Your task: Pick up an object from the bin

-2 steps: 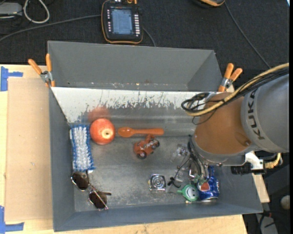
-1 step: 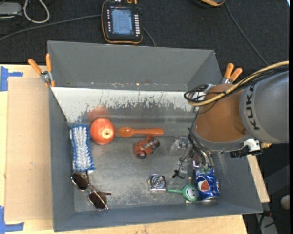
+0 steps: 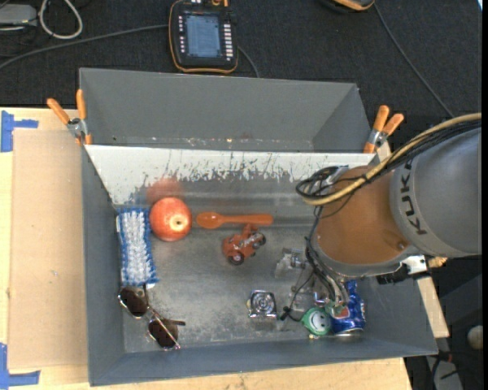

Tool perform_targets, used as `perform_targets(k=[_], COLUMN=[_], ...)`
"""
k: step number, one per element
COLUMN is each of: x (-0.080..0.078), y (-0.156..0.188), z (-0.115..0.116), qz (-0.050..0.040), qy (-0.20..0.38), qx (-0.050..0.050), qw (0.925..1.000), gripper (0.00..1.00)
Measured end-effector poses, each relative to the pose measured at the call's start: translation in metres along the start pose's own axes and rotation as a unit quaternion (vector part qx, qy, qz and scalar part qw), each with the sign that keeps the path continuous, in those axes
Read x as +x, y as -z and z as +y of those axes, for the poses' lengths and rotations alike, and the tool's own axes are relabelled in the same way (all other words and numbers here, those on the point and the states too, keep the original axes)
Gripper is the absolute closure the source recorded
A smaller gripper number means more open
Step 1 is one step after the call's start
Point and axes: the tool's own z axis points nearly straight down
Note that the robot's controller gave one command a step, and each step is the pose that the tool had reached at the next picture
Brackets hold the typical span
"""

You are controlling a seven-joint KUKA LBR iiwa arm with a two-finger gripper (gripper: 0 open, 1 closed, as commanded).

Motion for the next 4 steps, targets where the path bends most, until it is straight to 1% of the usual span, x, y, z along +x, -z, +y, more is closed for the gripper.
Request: perform_targets(k=[1,2,3,4], x=[-0.0144,-0.0144,-0.0233,-0.0195], y=[-0.0203,-0.0203,-0.0214,-0.0216], z=[-0.0519,-0.0519,-0.0483,-0.0447], qz=[0.0002,0.0001,0.0005,0.0017], qy=[-0.002,-0.003,-0.010,-0.011], qx=[-0.001,-0.001,-0.001,-0.002], qw=[1.0000,1.0000,0.9999,0.9999], gripper=[1.00,1.00,1.00,1.00])
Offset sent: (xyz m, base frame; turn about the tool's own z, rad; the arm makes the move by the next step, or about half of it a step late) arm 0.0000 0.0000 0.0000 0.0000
